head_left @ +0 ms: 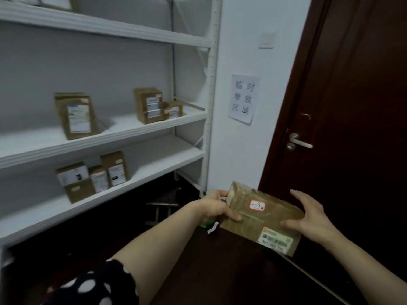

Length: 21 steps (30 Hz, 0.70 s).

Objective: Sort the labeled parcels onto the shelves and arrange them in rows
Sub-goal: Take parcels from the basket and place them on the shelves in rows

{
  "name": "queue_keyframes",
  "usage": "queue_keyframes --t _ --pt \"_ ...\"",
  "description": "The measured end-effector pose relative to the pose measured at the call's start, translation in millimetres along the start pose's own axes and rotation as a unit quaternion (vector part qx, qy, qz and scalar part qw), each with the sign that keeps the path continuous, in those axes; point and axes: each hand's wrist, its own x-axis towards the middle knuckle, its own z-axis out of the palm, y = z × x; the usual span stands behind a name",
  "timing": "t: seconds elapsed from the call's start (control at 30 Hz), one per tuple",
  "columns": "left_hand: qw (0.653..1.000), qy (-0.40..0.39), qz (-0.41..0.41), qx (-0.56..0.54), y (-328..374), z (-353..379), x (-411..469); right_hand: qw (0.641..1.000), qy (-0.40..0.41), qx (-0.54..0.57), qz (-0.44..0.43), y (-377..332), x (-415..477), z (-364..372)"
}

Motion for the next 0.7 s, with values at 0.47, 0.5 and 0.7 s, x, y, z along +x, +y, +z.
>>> queue_keyframes --t 0.47,0.5,0.7 --pt "0.991 0.13 -0.004 -0.014 -75.0 -118.8 -61.2 0.939 -0.293 -0.104 -0.146 -91.7 74.6 120.8" --pt "0.99 0.139 -0.001 -0.014 -76.9 -127.9 -58.1 0.939 -0.283 -0.116 -0.159 -98.7 83.0 129.3" --pt "0.969 0.232 -0.013 -0.077 -80.2 -194.4 -22.1 0.933 -0.219 -0.197 -0.205 -148.9 144.4 182.7"
